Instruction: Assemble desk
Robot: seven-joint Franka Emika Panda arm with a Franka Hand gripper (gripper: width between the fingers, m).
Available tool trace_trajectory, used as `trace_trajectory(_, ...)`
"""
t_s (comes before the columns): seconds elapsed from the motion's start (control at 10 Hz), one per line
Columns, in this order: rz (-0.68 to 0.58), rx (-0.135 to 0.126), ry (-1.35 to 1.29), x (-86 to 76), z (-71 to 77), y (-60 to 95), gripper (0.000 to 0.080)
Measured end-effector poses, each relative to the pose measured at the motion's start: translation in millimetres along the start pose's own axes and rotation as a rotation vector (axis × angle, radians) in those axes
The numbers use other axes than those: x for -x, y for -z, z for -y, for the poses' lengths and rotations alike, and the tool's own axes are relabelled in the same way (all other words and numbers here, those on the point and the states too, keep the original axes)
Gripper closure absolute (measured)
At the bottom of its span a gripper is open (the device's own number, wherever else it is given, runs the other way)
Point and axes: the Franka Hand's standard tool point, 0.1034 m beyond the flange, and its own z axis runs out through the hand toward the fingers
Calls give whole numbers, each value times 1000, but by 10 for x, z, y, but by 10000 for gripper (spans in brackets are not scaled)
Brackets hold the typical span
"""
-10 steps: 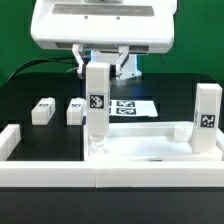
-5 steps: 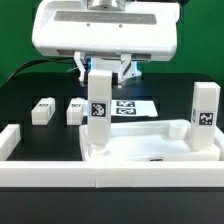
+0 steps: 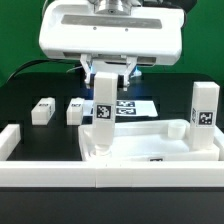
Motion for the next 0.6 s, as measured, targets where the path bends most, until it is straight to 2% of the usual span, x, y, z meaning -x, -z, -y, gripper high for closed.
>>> trace_trajectory(0.6,-31,12,8,34,-13,-56,509)
